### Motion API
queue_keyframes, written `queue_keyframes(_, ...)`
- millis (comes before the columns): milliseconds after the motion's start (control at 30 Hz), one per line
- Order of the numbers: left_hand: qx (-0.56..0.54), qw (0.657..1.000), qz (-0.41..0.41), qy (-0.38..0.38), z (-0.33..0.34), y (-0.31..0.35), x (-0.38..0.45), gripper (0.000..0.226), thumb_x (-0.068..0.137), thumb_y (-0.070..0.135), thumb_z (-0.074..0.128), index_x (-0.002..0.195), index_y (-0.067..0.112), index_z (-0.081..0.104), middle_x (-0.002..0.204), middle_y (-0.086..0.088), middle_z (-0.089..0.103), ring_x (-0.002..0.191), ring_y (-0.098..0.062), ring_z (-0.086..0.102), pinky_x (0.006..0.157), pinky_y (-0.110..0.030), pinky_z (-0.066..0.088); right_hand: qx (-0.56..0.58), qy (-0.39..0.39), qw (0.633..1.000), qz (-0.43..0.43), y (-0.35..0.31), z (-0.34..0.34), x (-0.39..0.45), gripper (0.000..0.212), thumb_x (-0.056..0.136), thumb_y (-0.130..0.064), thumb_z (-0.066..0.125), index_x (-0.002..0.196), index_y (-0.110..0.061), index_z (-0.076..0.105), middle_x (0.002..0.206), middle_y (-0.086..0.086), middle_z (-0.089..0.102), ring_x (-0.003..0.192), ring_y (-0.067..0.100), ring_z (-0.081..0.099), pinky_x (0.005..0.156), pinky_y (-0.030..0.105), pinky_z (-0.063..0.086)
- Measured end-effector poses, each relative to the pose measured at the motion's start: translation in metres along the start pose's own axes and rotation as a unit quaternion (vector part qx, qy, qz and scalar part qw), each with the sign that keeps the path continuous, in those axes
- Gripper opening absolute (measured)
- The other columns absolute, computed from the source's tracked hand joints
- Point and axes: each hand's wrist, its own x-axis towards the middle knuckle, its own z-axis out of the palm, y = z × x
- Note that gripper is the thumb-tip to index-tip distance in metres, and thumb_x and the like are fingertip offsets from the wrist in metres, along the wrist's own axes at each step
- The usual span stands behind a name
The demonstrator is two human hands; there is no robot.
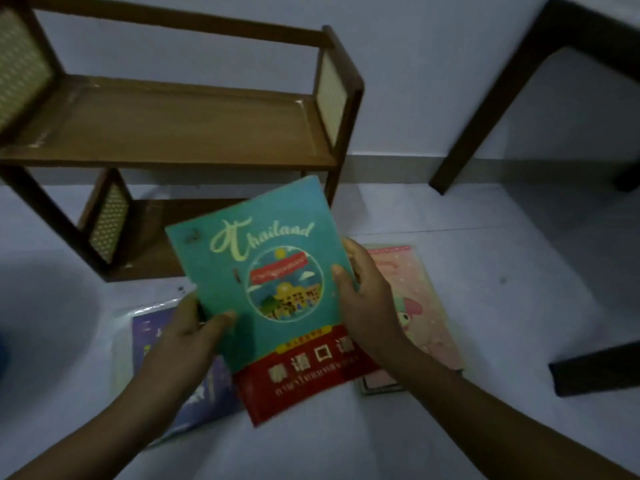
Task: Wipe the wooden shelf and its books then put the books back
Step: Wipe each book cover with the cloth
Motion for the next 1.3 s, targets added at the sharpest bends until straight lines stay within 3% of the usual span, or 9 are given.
queue_keyframes(233,0.047,0.973,-0.126,-0.187,0.139,0.021,0.038,0.016,0.096,0.009,0.049,0.101,0.011,0.064,0.088,-0.005,0.072,0.075,-0.018,0.071,0.066,-0.031,0.058,-0.291,0.016,0.951,0.103,0.054,-0.108,0.009,0.044,0.087,-0.014,0.054,0.129,-0.012,0.041,0.116,0.01,0.042,0.099,0.022,0.048,0.077,0.029,0.04)
queue_keyframes(500,0.076,0.962,-0.093,-0.244,0.19,-0.005,0.065,0.023,0.096,0.005,0.046,0.1,0.026,0.055,0.103,0.004,0.065,0.089,-0.01,0.066,0.076,-0.024,0.056,-0.271,-0.025,0.934,0.233,0.116,-0.126,0.038,0.047,0.083,-0.019,0.058,0.126,-0.011,0.042,0.124,0.016,0.051,0.106,0.031,0.057,0.082,0.039,0.052)
queue_keyframes(633,0.237,0.942,0.037,-0.235,0.151,-0.008,0.066,0.055,0.096,0.015,0.053,0.143,0.022,0.027,0.136,0.017,0.035,0.117,-0.002,0.043,0.082,-0.001,0.041,-0.314,-0.017,0.935,0.163,0.113,-0.101,0.026,0.058,0.087,-0.013,0.054,0.141,-0.011,0.034,0.139,0.012,0.041,0.125,0.03,0.042,0.103,0.044,0.042)
queue_keyframes(733,0.401,0.878,0.142,-0.219,0.088,-0.016,0.072,0.082,0.09,0.028,0.062,0.15,0.013,0.009,0.148,0.011,0.014,0.141,-0.01,0.019,0.102,-0.008,0.014,-0.294,-0.093,0.95,0.056,0.098,-0.057,0.005,0.058,0.093,-0.022,0.052,0.145,-0.012,0.03,0.147,0.01,0.032,0.134,0.027,0.033,0.112,0.041,0.032)
queue_keyframes(867,0.53,0.828,0.086,-0.162,-0.008,-0.037,0.077,0.141,0.048,0.093,0.045,0.151,0.01,-0.004,0.16,-0.012,-0.006,0.148,-0.022,-0.005,0.117,-0.029,0.007,-0.332,-0.205,0.92,-0.04,0.089,0.004,-0.01,0.063,0.096,-0.03,0.05,0.149,-0.015,0.02,0.155,0.008,0.018,0.142,0.027,0.019,0.114,0.039,0.023)
queue_keyframes(1000,0.614,0.771,0.044,-0.162,-0.077,-0.057,0.066,0.151,0.034,0.1,0.033,0.149,0.016,-0.018,0.158,-0.012,-0.02,0.146,-0.027,-0.016,0.119,-0.046,0.006,-0.441,-0.25,0.861,-0.044,0.098,0.036,0.002,0.071,0.094,-0.024,0.048,0.152,-0.013,0.009,0.158,0.02,0.008,0.144,0.04,0.009,0.118,0.048,0.016)
queue_keyframes(1067,0.631,0.754,0.035,-0.179,-0.1,-0.069,0.056,0.154,0.031,0.104,0.026,0.148,0.016,-0.019,0.158,-0.012,-0.022,0.145,-0.029,-0.019,0.118,-0.051,0.005,-0.47,-0.261,0.843,-0.009,0.109,0.043,0.008,0.073,0.09,-0.023,0.05,0.152,-0.012,0.011,0.153,0.023,0.018,0.137,0.043,0.024,0.113,0.046,0.025)
queue_keyframes(1200,0.649,0.737,0.042,-0.186,-0.125,-0.101,0.044,0.142,0.051,0.092,0.05,0.149,0.016,-0.02,0.157,-0.009,-0.026,0.145,-0.027,-0.022,0.118,-0.054,0.001,-0.396,-0.166,0.903,0.03,0.113,0.055,0.02,0.051,0.085,-0.011,0.05,0.135,-0.009,0.04,0.12,0.022,0.051,0.103,0.041,0.054,0.086,0.041,0.045)
queue_keyframes(1300,0.634,0.749,0.058,-0.183,-0.14,-0.117,0.041,0.138,0.059,0.086,0.055,0.147,0.015,-0.024,0.155,-0.004,-0.03,0.145,-0.022,-0.021,0.118,-0.049,-0.003,-0.387,-0.109,0.916,0.009,0.098,0.072,0.027,0.061,0.084,-0.012,0.053,0.142,-0.011,0.034,0.13,0.019,0.045,0.109,0.038,0.049,0.089,0.045,0.046)
